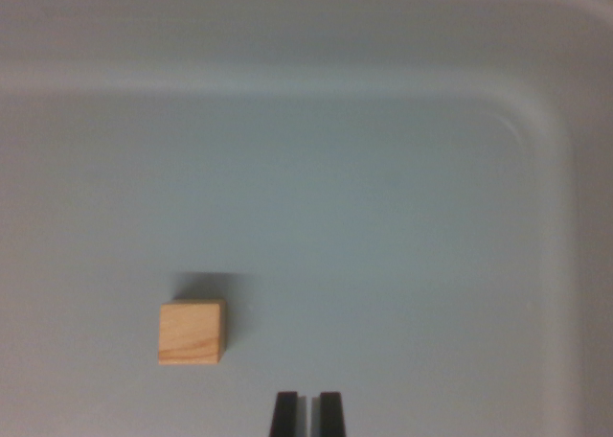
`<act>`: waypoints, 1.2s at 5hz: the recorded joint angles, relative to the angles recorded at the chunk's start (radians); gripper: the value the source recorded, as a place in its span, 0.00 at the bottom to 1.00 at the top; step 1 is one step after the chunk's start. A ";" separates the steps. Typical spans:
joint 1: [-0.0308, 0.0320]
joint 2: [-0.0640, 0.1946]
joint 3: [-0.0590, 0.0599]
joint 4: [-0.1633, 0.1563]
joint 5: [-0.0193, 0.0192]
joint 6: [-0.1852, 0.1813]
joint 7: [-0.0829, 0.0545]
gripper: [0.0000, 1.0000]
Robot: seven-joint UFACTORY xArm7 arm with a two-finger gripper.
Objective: Push wooden cube
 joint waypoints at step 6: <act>0.0121 0.031 0.013 -0.112 0.0036 -0.123 0.021 0.00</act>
